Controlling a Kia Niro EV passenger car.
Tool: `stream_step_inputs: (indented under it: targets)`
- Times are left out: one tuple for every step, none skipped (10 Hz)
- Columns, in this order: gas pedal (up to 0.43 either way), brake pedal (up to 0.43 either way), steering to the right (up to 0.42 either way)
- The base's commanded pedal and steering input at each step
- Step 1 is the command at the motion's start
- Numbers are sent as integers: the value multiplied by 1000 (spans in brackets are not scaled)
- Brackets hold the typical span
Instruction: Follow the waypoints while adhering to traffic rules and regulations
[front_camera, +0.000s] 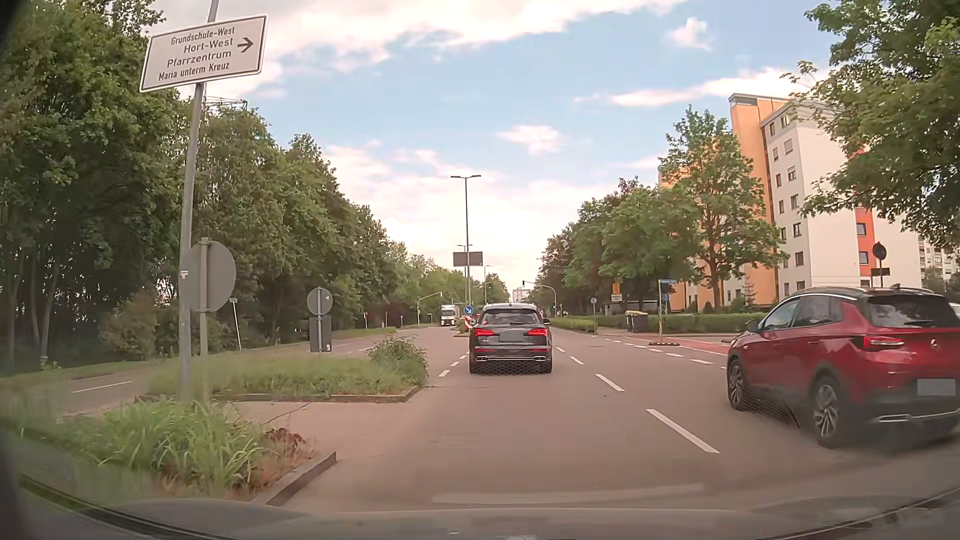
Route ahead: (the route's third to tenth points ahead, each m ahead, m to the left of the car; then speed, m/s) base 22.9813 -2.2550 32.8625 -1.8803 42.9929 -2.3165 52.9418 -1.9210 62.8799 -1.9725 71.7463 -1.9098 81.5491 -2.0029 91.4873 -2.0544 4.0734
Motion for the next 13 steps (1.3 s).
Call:
stream_step_inputs:
  targets:
    - [268,18,3]
    - [268,18,2]
    - [268,18,0]
    - [280,18,-2]
    - [287,18,-2]
    - [287,18,-2]
    - [287,18,-2]
    - [287,18,-3]
    - [287,18,-3]
    - [287,18,-3]
    - [287,18,-3]
    - [287,18,-3]
    - [268,18,-3]
